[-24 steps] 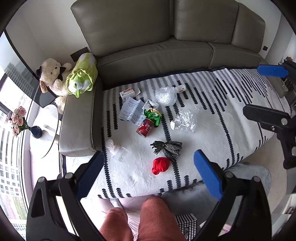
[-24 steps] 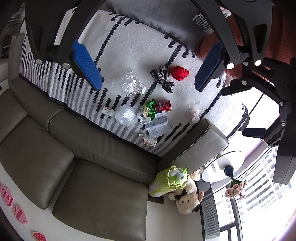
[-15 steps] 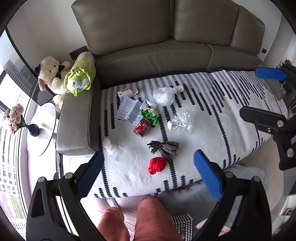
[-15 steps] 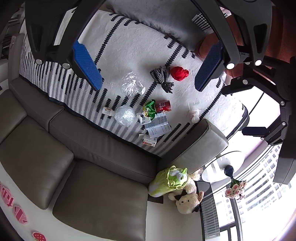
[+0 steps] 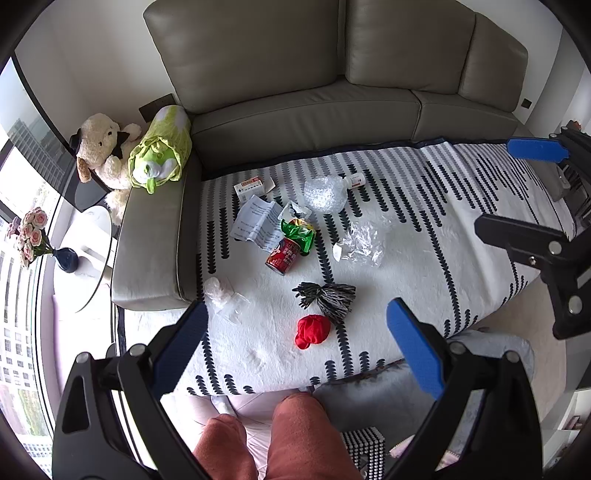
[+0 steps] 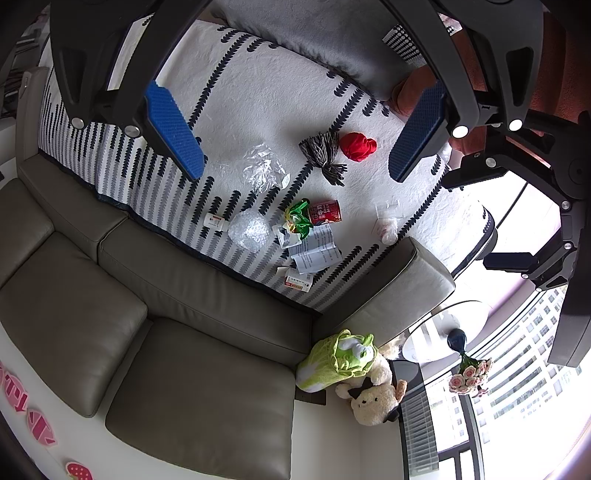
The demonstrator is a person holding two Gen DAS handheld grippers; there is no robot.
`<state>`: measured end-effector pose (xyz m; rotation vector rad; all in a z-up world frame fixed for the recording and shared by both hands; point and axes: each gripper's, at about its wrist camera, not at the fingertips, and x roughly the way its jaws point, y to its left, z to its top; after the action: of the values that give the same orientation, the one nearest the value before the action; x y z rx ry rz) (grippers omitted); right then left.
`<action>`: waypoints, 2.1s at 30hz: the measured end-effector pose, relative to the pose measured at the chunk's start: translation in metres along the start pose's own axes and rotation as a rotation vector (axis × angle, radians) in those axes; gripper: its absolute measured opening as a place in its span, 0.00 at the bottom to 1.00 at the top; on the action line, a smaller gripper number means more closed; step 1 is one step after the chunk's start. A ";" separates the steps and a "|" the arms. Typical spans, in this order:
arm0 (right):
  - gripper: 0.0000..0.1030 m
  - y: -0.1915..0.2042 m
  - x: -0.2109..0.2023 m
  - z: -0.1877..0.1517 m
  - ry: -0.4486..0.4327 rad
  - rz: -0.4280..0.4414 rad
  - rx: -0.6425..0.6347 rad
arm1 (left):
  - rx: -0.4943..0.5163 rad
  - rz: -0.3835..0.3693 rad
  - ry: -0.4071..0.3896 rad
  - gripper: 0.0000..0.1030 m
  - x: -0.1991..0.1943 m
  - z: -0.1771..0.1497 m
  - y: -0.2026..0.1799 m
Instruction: Collect trash
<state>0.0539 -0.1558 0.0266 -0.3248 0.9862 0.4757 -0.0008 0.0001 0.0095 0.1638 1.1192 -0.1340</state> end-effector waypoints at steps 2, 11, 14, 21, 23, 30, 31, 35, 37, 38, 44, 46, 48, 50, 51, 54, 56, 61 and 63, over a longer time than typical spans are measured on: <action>0.93 0.000 0.000 0.000 -0.001 0.001 0.000 | -0.001 0.000 0.000 0.94 0.000 0.000 -0.001; 0.93 0.000 0.001 -0.001 -0.001 0.002 0.001 | 0.001 0.008 -0.001 0.94 0.000 -0.002 -0.002; 0.93 0.000 0.002 -0.002 0.001 0.002 0.001 | 0.005 0.009 -0.002 0.94 0.001 -0.004 -0.003; 0.93 0.000 0.003 -0.001 0.000 0.003 0.001 | 0.003 0.006 0.000 0.94 0.001 -0.004 -0.002; 0.93 0.000 0.003 -0.001 0.000 0.003 0.001 | 0.003 0.006 0.000 0.94 0.001 -0.004 -0.002; 0.93 0.000 0.003 -0.001 0.002 0.001 0.000 | 0.001 0.004 0.004 0.94 0.005 -0.008 0.001; 0.93 0.000 0.003 -0.001 0.002 0.001 0.000 | 0.001 0.003 0.005 0.94 0.005 -0.007 0.002; 0.93 0.000 0.003 -0.001 0.001 0.000 0.000 | 0.003 0.003 0.007 0.94 0.006 -0.008 0.002; 0.93 0.000 0.004 -0.001 0.002 0.001 0.001 | 0.002 0.003 0.006 0.94 0.006 -0.008 0.002; 0.93 0.000 0.003 -0.001 0.002 0.001 0.001 | 0.002 0.003 0.005 0.94 0.006 -0.009 0.002; 0.93 0.000 0.003 -0.001 0.003 0.001 0.001 | 0.002 0.003 0.007 0.94 0.006 -0.007 0.001; 0.93 0.000 0.002 -0.001 0.004 0.001 0.001 | 0.002 0.003 0.007 0.94 0.005 -0.007 0.001; 0.93 0.000 0.002 -0.001 0.003 0.001 0.001 | 0.002 0.004 0.006 0.94 0.005 -0.008 0.001; 0.93 0.000 0.002 -0.001 0.003 0.001 0.000 | 0.003 0.003 0.004 0.94 0.005 -0.008 0.001; 0.93 0.000 0.002 -0.001 0.004 0.001 0.001 | 0.004 0.004 0.004 0.94 0.006 -0.008 0.001; 0.93 0.000 0.002 -0.001 0.004 0.001 0.001 | 0.003 0.003 0.006 0.94 0.006 -0.008 0.002; 0.93 0.000 0.001 -0.001 0.004 0.002 0.001 | 0.004 0.005 0.005 0.94 0.006 -0.008 0.001; 0.93 0.000 0.001 0.000 0.004 0.002 0.002 | 0.002 0.004 0.005 0.94 0.007 -0.008 0.002; 0.93 0.000 0.001 0.000 0.004 0.002 0.000 | 0.002 0.004 0.007 0.94 0.007 -0.007 0.002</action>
<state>0.0544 -0.1558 0.0252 -0.3245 0.9903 0.4767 -0.0039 0.0030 0.0000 0.1685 1.1259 -0.1312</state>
